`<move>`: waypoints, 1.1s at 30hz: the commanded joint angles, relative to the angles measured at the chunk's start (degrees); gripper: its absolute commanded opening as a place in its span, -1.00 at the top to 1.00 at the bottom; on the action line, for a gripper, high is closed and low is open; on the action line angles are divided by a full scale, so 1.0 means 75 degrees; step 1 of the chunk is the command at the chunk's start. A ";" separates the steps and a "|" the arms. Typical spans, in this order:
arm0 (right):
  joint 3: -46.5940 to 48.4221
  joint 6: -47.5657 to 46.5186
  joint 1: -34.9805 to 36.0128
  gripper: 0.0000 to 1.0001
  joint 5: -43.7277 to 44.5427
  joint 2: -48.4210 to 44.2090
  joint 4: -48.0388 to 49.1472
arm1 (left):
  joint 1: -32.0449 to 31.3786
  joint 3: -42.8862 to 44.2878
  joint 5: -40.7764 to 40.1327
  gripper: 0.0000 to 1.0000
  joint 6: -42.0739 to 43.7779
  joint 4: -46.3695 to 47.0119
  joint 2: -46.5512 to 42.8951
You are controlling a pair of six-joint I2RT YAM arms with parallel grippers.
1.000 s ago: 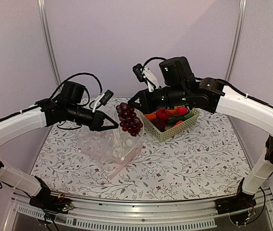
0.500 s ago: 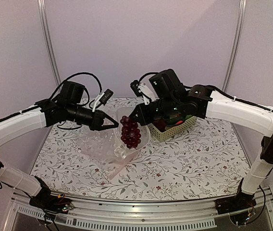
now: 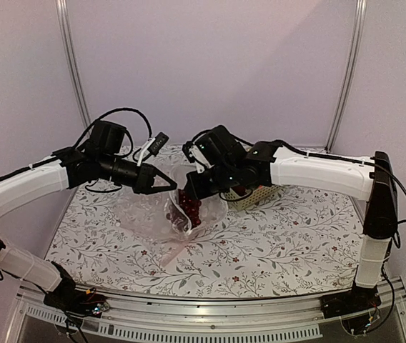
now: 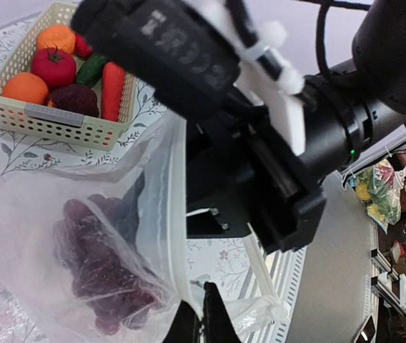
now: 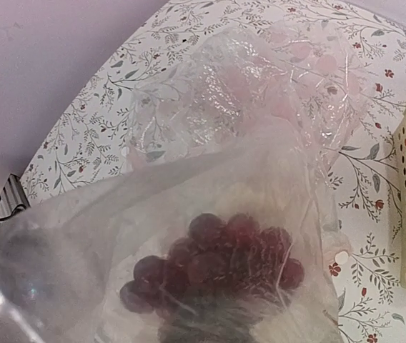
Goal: Place the food in the zip-top bag and seal the zipper
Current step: Place the fake fruit in the zipper food storage bag.
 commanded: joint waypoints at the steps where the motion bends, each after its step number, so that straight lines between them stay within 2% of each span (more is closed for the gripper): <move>1: 0.0239 0.0357 0.0035 0.87 0.0715 0.0403 -0.0017 | -0.0085 -0.0116 0.0071 1.00 0.0009 0.0220 -0.0048; 11: 0.0562 0.0808 0.0024 0.81 0.0316 0.1244 0.0290 | -0.0085 -0.0145 0.0142 1.00 -0.0042 0.0301 -0.0048; 20: 0.0490 0.0854 0.0022 0.44 0.0342 0.0955 0.0327 | -0.0085 -0.0145 0.0082 1.00 -0.0058 0.0303 -0.0071; 25: 0.0472 0.0855 0.0023 0.15 0.0287 0.0740 0.0275 | -0.0085 -0.0151 -0.0064 1.00 -0.0031 0.0258 -0.0094; 33: 0.0363 0.0764 0.0025 -0.04 0.0127 0.0340 0.0309 | -0.0085 -0.0157 -0.0295 1.00 -0.0019 0.0210 -0.0100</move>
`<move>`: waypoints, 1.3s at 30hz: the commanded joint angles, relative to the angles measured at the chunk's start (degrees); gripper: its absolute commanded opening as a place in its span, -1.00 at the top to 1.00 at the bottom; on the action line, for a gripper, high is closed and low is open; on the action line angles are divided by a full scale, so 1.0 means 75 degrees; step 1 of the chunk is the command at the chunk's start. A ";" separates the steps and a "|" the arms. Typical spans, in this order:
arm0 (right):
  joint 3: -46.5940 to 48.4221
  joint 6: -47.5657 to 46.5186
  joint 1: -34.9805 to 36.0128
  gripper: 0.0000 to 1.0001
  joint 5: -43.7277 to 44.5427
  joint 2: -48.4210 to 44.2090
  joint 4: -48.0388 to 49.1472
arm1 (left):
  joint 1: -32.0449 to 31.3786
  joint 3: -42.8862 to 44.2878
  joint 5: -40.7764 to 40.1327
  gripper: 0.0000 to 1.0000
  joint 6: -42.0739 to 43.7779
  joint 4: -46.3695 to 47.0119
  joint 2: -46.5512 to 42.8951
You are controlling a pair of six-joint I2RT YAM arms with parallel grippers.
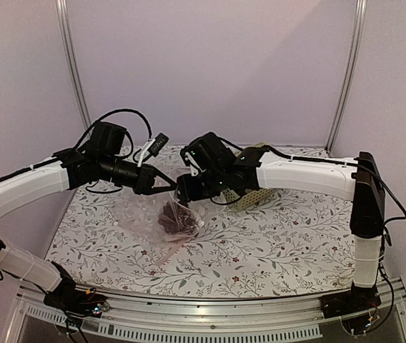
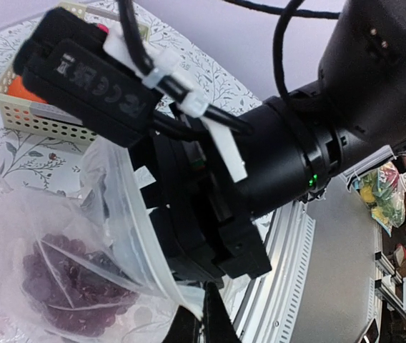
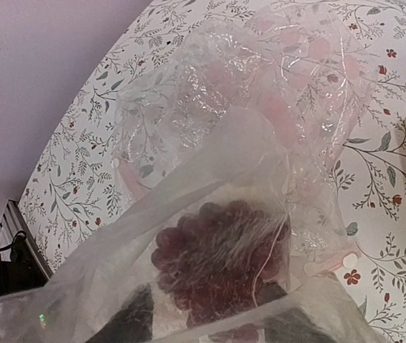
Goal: Place the food in the zip-top bag and seal the zipper
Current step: Place the fake fruit in the zipper food storage bag, then pick up the fake fruit from the bin.
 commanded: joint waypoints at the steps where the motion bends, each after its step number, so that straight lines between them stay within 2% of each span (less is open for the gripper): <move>1: -0.0003 -0.0114 0.0021 -0.08 -0.0220 -0.0549 0.0045 | -0.0085 -0.0048 -0.0311 1.00 0.0024 0.0024 -0.0086; 12: -0.1134 -0.0601 0.0015 -0.42 -0.0237 -0.2174 0.0397 | 0.0128 -0.0075 -0.1362 1.00 -0.0131 -0.0165 -0.0139; 19: -0.2005 -0.1066 0.0018 -0.61 0.0394 -0.3422 0.0365 | 0.0466 -0.0199 -0.1318 1.00 -0.0356 0.0094 -0.0196; 22: -0.2033 -0.1328 0.0001 -0.71 0.1151 -0.3793 -0.0125 | 0.0572 -0.0187 -0.1354 1.00 -0.0347 0.0080 -0.0220; 27: -0.1388 -0.1268 -0.0493 -0.76 0.2343 -0.3651 -0.1758 | 0.0737 -0.0199 -0.1495 1.00 -0.0311 0.0056 -0.0311; 33: -0.1323 -0.1313 -0.1478 -0.76 0.1572 -0.3210 -0.2264 | 0.0901 -0.0210 -0.1562 1.00 -0.0312 0.0055 -0.0408; 39: -0.1156 -0.1886 -0.2228 -0.74 0.1054 -0.2403 -0.2312 | 0.0979 -0.0210 -0.1611 1.00 -0.0312 0.0031 -0.0430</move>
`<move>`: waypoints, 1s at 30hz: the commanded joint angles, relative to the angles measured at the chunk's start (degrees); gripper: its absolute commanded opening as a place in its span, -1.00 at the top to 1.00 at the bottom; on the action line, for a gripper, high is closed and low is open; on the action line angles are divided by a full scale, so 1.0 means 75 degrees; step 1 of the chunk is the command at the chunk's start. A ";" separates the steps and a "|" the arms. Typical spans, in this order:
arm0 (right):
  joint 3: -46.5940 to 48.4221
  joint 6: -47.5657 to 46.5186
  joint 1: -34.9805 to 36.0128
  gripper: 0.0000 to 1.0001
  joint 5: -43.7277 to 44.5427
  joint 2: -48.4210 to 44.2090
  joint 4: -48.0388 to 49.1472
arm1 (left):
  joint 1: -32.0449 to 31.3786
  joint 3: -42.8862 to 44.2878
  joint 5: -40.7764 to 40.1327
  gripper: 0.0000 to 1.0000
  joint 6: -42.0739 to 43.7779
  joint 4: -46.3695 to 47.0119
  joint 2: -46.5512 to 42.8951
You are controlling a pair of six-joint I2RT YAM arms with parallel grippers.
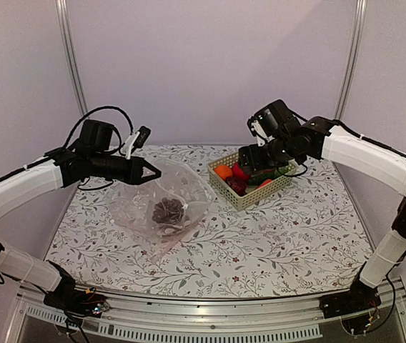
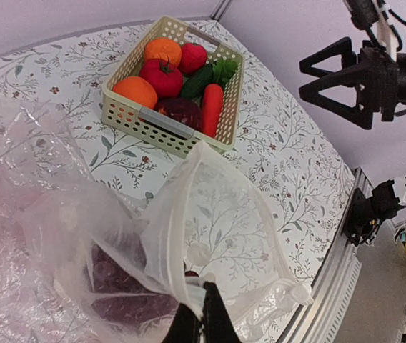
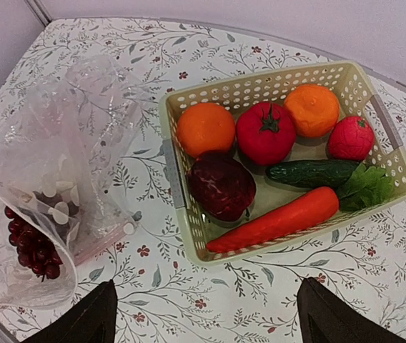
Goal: Place the food in the zip-top bag and seal the zipper
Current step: Pick up the fake fruit from the bin.
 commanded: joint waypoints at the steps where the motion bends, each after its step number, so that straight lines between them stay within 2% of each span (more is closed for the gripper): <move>1: 0.0309 -0.0514 -0.0401 -0.74 -0.0367 0.0669 -0.0366 | 0.0142 -0.0082 -0.0118 1.00 -0.0005 0.0034 -0.0167; 15: 0.1637 -0.0997 -0.1166 -0.73 -0.1248 0.3089 -0.0357 | 0.0178 -0.0070 0.0013 1.00 -0.0041 0.0024 -0.0077; 30: 0.2227 -0.1014 -0.1310 -0.81 -0.1657 0.4317 -0.0233 | 0.0171 -0.0058 0.0143 1.00 -0.0097 0.0060 0.0087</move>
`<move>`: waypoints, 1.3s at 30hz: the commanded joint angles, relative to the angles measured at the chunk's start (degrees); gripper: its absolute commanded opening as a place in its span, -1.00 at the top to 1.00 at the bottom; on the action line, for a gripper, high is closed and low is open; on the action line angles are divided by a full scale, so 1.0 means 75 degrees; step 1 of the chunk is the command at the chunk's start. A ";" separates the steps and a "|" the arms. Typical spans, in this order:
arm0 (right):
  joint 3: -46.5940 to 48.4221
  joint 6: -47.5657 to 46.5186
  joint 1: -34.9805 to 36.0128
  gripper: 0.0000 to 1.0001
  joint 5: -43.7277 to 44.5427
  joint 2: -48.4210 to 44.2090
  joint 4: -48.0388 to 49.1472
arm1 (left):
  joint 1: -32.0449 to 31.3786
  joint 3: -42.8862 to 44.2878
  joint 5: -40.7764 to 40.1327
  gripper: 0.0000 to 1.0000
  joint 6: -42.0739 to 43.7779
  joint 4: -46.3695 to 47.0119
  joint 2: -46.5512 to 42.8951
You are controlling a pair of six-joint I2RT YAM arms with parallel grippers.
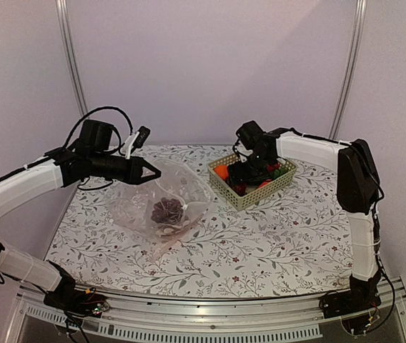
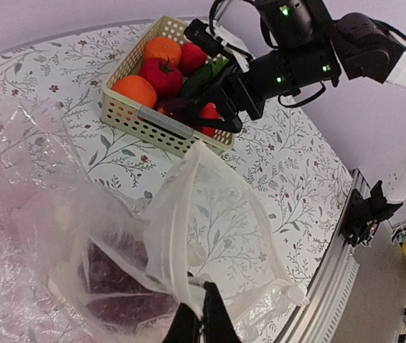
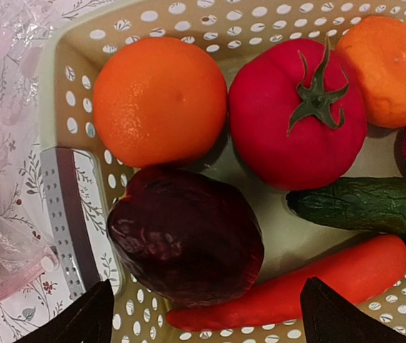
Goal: Place the food in the zip-top bag and seal the zipper
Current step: Pick up the fake fruit from the bin.
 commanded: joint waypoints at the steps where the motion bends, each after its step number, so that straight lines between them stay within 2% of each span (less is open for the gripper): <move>1: 0.0248 -0.0091 -0.0019 -0.82 -0.0331 0.0407 0.0033 | 0.0113 -0.0056 0.0057 1.00 -0.0040 0.0063 0.0069; 15: 0.0622 -0.0002 -0.0023 -0.82 -0.0384 0.1268 0.0167 | 0.0110 -0.0044 0.0103 1.00 -0.0036 0.0063 0.0169; 26: 0.0368 0.0129 -0.0026 -0.41 -0.0394 0.0976 0.0521 | 0.0111 -0.0032 0.0145 1.00 -0.0047 0.0062 0.0265; 39: 0.0047 0.0083 -0.0020 -0.29 -0.0436 0.0081 0.0617 | 0.0110 -0.0016 0.0211 1.00 -0.0083 0.0064 0.0350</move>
